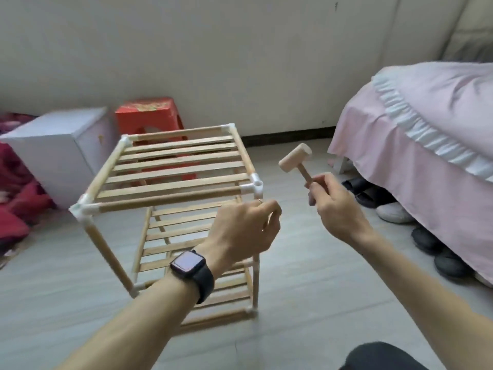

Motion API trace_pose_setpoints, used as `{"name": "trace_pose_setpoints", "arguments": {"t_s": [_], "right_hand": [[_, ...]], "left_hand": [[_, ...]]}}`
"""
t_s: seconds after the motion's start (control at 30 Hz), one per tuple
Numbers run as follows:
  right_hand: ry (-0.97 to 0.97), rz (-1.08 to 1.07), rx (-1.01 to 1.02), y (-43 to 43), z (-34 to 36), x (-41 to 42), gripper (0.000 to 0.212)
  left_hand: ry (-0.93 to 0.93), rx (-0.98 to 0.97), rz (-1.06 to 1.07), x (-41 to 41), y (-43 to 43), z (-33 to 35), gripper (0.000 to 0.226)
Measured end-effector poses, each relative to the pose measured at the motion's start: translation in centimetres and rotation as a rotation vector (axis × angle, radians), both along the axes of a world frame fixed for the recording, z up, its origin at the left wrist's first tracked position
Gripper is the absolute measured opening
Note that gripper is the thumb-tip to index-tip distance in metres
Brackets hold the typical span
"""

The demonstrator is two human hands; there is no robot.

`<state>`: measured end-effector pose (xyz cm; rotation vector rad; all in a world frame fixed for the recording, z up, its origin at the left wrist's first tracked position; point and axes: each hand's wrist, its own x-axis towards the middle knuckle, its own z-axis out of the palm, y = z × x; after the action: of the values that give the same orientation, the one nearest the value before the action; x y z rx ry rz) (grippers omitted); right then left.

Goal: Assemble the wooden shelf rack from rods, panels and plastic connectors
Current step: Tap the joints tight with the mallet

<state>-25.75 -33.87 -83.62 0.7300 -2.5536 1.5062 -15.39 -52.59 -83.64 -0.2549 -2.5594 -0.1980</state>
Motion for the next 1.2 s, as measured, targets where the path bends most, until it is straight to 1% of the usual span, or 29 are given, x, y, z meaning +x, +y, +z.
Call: {"name": "trace_pose_setpoints", "arguments": {"t_s": [0.03,0.07,0.1,0.13,0.17,0.23,0.3,0.33,0.4,0.53,0.7,0.77,0.8,0.83,0.9,0.93,0.97,1.0,1.07,1.1,1.13,1.2], "right_hand": [[0.053,0.015,0.035,-0.4,1.4,0.5,0.016],[0.101,0.037,0.078,-0.7,2.6,1.0,0.016],[0.150,0.059,0.139,-1.1,3.5,1.4,0.015],[0.203,0.079,0.220,-1.4,4.2,1.8,0.015],[0.259,0.096,0.302,-1.8,4.8,2.1,0.016],[0.332,0.132,0.426,-2.6,5.5,2.4,0.022],[0.311,0.150,0.525,-3.1,5.9,2.4,0.026],[0.292,0.156,0.576,-3.4,6.0,2.3,0.025],[0.287,0.139,0.655,-4.0,6.2,2.3,0.024],[0.323,0.067,0.777,-4.7,6.5,2.2,0.029],[0.273,0.083,0.803,-5.1,6.7,1.8,0.034],[0.311,0.087,0.821,-5.2,7.2,1.5,0.033],[0.356,0.087,0.783,-5.3,7.4,1.4,0.032],[0.428,0.078,0.692,-5.4,7.5,1.3,0.030],[0.613,0.038,0.400,-5.4,7.4,1.5,0.024],[0.675,0.018,0.303,-5.3,7.1,1.8,0.023],[0.676,0.026,0.315,-5.1,6.5,2.0,0.023],[0.618,0.065,0.427,-5.1,5.8,2.5,0.024],[0.440,0.125,0.751,-5.0,5.2,2.6,0.027],[0.407,0.123,0.787,-5.0,5.6,2.0,0.027],[0.410,0.111,0.745,-5.2,6.4,1.4,0.026],[0.489,0.047,0.529,-5.3,7.8,1.0,0.023]], "left_hand": [[0.169,-0.021,-0.005,0.8,-0.9,0.9,0.020],[0.290,-0.060,0.022,1.3,-2.0,1.7,0.019],[0.349,-0.092,0.073,1.5,-3.2,2.4,0.018],[0.338,-0.101,0.149,1.4,-4.5,3.0,0.020],[0.263,-0.087,0.252,1.3,-5.7,3.4,0.026],[0.018,-0.031,0.467,1.0,-7.7,3.5,0.042],[-0.182,0.005,0.580,0.6,-8.7,2.6,0.052],[-0.212,0.017,0.599,0.4,-9.1,1.9,0.056],[-0.183,0.019,0.617,0.4,-9.2,1.1,0.065],[-0.151,0.012,0.628,0.0,-9.3,1.0,0.065],[-0.130,0.022,0.624,-0.1,-9.4,0.7,0.066],[-0.123,0.021,0.613,-0.1,-9.5,0.6,0.067],[-0.123,0.022,0.609,-0.1,-9.5,0.6,0.069],[-0.120,0.024,0.608,-0.1,-9.5,0.6,0.070],[-0.112,0.027,0.610,-0.1,-9.5,0.5,0.072],[-0.108,0.029,0.608,-0.1,-9.5,0.5,0.072],[-0.104,0.027,0.605,-0.2,-9.5,0.4,0.072],[-0.100,0.021,0.607,-0.2,-9.6,0.4,0.072],[-0.099,0.003,0.606,-0.3,-9.6,0.3,0.070],[-0.095,-0.001,0.606,-0.4,-9.6,0.3,0.070],[-0.088,-0.002,0.611,-0.4,-9.6,0.3,0.071],[-0.086,-0.005,0.610,-0.5,-9.6,0.2,0.073]]}}
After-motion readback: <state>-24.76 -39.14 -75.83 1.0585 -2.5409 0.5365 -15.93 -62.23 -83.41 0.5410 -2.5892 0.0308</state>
